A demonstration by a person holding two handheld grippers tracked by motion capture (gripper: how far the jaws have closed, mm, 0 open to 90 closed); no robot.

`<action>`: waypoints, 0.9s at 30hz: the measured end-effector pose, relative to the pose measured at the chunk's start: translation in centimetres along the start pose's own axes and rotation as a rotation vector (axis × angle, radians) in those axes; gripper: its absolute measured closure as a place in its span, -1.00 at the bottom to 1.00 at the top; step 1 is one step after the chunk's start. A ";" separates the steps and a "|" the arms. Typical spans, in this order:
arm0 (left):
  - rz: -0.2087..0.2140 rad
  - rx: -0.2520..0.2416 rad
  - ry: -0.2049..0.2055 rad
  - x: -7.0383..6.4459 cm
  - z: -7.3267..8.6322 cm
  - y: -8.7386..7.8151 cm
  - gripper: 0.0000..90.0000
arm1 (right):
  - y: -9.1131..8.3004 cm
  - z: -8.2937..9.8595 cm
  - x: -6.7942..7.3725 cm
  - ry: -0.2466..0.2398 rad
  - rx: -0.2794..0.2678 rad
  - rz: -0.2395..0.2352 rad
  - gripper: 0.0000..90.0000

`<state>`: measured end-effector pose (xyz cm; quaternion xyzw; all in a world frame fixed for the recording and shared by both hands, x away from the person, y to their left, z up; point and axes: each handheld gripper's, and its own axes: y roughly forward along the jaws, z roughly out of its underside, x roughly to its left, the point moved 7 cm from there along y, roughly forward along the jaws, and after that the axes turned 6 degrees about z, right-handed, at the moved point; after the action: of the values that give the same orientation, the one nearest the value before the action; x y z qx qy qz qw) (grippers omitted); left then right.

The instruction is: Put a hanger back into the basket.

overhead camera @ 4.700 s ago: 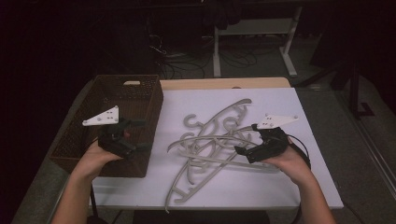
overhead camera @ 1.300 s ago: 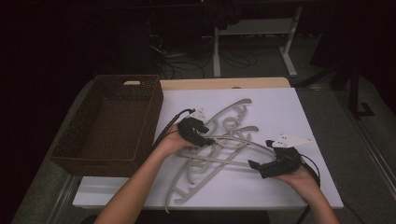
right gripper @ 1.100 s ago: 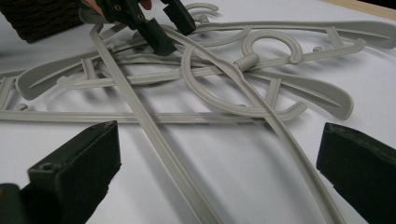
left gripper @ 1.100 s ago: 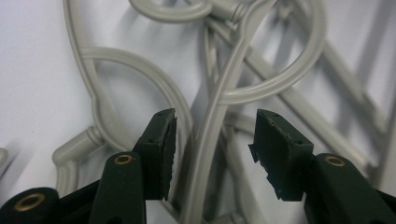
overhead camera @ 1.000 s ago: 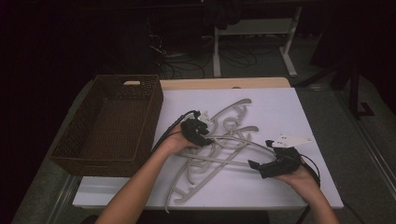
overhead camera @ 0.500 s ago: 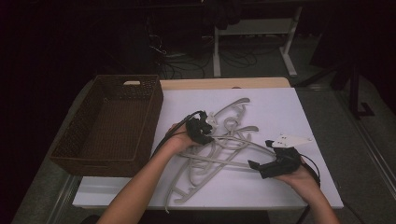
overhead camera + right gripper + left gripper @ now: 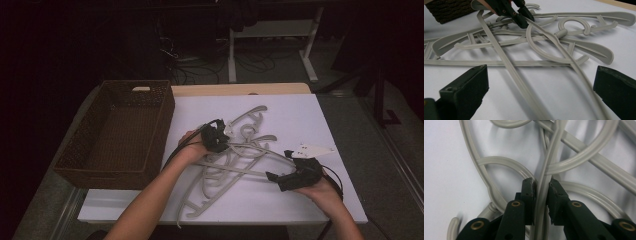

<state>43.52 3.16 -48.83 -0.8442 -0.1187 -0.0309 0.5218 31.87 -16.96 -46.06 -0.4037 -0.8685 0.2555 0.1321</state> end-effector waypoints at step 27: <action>-0.090 -0.153 -0.137 1.3 -1.9 -7.2 0.81 | -0.2 -0.2 0.2 -0.006 -0.013 -0.011 -1.00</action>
<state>43.27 4.75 -41.44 -0.8756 -0.1892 -0.0056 0.4444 31.72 -16.84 -45.84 -0.3988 -0.8728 0.2502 0.1285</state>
